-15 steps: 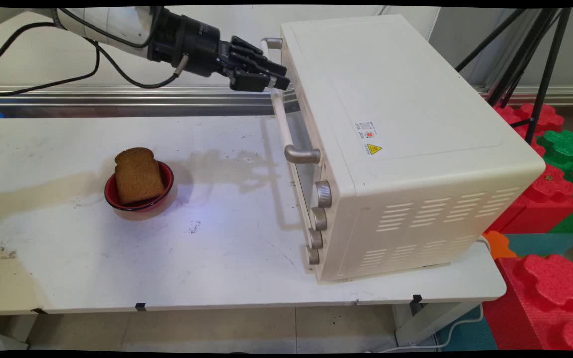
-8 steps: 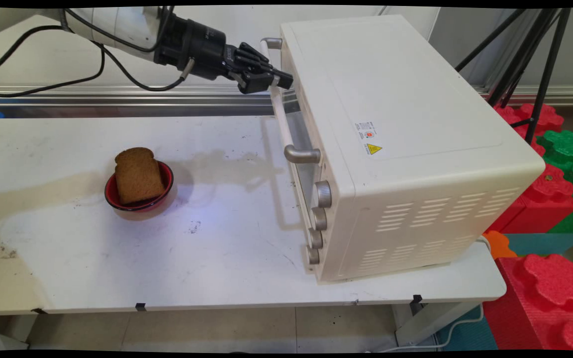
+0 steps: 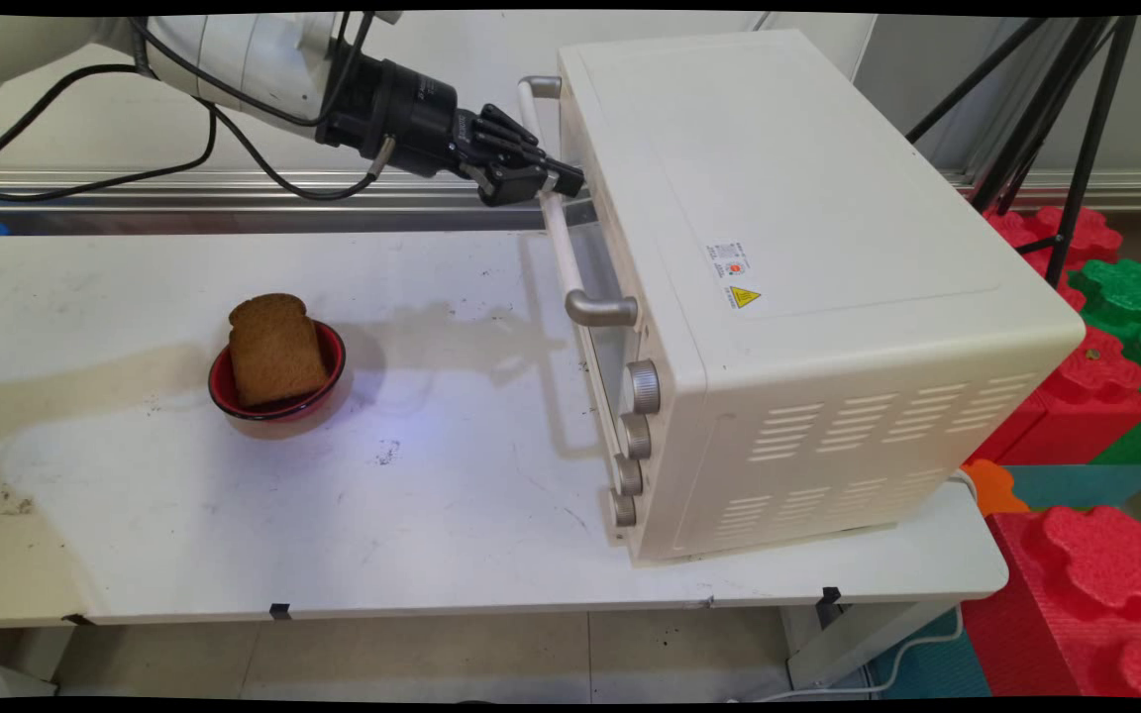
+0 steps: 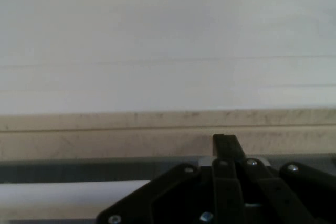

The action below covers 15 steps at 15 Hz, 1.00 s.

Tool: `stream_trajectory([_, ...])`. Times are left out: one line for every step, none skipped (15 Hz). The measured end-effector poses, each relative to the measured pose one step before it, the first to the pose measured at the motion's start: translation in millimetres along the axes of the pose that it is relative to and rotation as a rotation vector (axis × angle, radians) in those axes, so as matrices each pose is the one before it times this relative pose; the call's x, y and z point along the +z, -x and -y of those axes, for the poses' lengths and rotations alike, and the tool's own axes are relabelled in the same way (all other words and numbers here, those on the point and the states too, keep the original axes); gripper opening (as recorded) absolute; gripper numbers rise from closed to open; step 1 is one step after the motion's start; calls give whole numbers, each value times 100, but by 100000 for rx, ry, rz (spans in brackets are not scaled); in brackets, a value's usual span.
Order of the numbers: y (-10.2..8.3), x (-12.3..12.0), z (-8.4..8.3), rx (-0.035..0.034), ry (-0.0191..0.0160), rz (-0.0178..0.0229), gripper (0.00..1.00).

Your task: Open the oven

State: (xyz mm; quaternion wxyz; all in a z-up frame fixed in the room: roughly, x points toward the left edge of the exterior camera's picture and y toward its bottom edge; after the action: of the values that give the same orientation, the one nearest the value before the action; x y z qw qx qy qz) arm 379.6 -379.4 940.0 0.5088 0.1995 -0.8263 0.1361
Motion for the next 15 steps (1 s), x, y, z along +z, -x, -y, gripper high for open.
stream_trajectory([88,24,-33,95,32,330,0])
stream_trajectory([75,-1,-12,20,22,274,0])
stream_trajectory([71,-6,-7,25,46,265,0])
stream_trajectory([81,-54,-3,32,9,302,0])
stream_trajectory([96,-83,-6,79,34,397,0])
stream_trajectory([126,-87,-11,114,153,570,0])
stream_trajectory([229,-188,-38,79,158,759,0])
stream_trajectory([254,-183,-57,149,310,861,0])
stream_trajectory([229,-191,-47,159,188,694,0])
stream_trajectory([256,-222,-41,247,257,819,0])
stream_trajectory([245,-212,-40,183,233,722,0])
stream_trajectory([321,-303,-61,166,102,855,0])
stream_trajectory([306,-254,-32,220,258,857,0])
stream_trajectory([304,-229,-22,150,203,789,0])
stream_trajectory([330,-204,-8,237,341,925,0])
